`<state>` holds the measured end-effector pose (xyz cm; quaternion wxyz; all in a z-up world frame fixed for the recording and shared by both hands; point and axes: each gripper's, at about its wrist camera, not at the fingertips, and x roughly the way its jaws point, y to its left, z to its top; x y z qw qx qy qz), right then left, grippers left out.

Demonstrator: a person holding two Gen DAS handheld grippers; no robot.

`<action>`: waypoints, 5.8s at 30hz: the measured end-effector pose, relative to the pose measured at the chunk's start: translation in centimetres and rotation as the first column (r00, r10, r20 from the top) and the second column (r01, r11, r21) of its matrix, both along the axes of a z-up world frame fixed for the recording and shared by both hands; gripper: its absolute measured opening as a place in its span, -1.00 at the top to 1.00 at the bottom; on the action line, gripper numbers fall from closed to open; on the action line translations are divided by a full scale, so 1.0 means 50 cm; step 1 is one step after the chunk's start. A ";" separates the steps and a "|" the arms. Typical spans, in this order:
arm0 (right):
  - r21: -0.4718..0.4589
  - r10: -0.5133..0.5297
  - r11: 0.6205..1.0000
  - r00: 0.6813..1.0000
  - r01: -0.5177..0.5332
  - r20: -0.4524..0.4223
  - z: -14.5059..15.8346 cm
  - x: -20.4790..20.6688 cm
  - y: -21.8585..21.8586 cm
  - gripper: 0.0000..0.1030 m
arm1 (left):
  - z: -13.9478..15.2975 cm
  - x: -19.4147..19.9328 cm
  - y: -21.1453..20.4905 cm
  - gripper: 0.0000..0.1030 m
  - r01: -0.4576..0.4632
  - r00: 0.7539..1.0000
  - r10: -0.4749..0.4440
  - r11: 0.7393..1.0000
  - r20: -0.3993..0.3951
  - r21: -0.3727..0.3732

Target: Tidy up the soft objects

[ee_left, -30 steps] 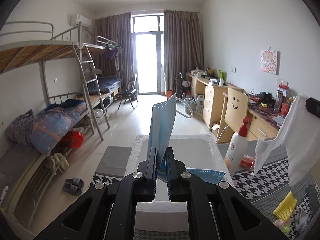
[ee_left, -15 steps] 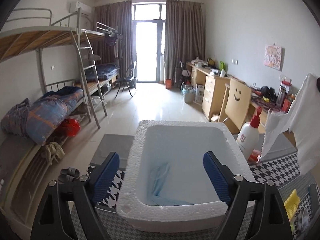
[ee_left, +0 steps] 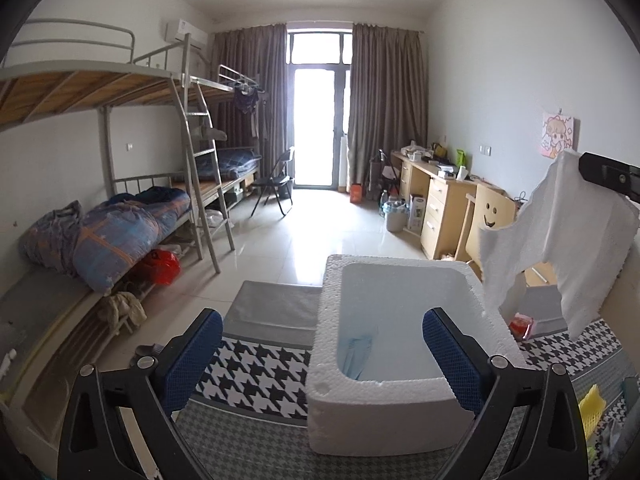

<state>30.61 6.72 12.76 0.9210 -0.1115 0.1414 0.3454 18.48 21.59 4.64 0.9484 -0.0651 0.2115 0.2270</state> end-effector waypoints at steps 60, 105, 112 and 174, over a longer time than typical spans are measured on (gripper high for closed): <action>-0.216 0.159 0.951 0.949 -0.221 -0.271 -0.119 0.044 0.138 -0.25 | -0.020 -0.101 0.018 -0.95 -0.048 0.998 0.049 0.999 0.032 -0.025; 0.045 0.096 0.995 0.993 -0.094 -0.063 -0.035 -0.103 -0.163 -0.66 | 0.067 -0.172 -0.190 -0.98 0.166 0.973 -0.178 0.982 0.149 0.090; 0.076 0.036 0.997 0.998 -0.032 -0.045 -0.040 -0.122 -0.223 -0.72 | 0.073 -0.187 -0.241 -0.98 0.225 0.953 -0.245 0.967 0.180 0.122; 0.133 -0.458 0.879 0.889 0.457 -0.025 -0.160 -0.229 -0.555 -0.83 | -0.050 -0.138 -0.473 -0.98 0.573 0.811 -0.576 0.817 0.102 0.057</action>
